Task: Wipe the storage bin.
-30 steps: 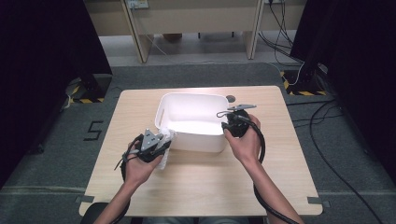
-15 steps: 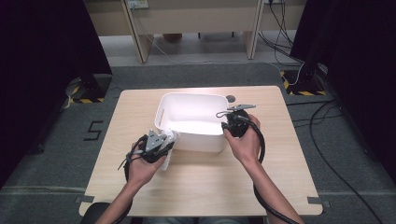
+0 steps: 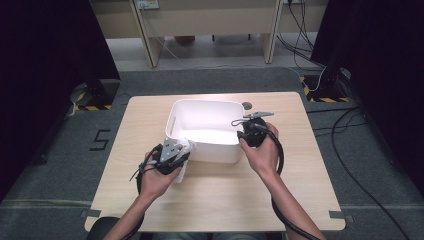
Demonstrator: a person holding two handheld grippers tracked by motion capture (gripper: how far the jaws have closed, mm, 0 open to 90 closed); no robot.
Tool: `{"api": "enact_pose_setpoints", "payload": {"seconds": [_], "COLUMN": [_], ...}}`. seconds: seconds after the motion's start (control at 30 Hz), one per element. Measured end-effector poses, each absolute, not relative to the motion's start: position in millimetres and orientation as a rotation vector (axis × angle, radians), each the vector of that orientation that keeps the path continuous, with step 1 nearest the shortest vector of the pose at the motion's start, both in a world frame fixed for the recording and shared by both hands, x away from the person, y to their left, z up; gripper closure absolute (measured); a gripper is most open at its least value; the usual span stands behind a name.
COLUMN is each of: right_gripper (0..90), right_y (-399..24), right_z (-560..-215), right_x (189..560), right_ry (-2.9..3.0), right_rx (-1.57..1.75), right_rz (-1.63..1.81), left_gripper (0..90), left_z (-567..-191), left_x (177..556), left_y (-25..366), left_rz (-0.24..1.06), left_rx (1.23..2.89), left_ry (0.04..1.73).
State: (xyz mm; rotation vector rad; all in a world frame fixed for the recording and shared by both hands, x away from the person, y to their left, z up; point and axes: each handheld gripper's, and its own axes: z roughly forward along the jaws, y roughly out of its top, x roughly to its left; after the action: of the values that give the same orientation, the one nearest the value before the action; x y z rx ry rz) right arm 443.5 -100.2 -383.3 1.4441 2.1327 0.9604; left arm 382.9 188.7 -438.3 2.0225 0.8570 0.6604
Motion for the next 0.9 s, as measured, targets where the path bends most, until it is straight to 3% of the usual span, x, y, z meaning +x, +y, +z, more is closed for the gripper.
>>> {"api": "enact_pose_setpoints", "payload": {"seconds": [0.9], "right_gripper": [70.4], "right_y": [-100], "right_z": [-383], "right_x": [443], "right_ry": [2.131], "right_rx": [1.445], "right_rz": [0.965], "left_gripper": [75.7], "left_z": [-454], "left_x": [386], "left_y": [181], "left_rz": [0.647], "left_rx": [2.063], "left_ry": [0.856]}}
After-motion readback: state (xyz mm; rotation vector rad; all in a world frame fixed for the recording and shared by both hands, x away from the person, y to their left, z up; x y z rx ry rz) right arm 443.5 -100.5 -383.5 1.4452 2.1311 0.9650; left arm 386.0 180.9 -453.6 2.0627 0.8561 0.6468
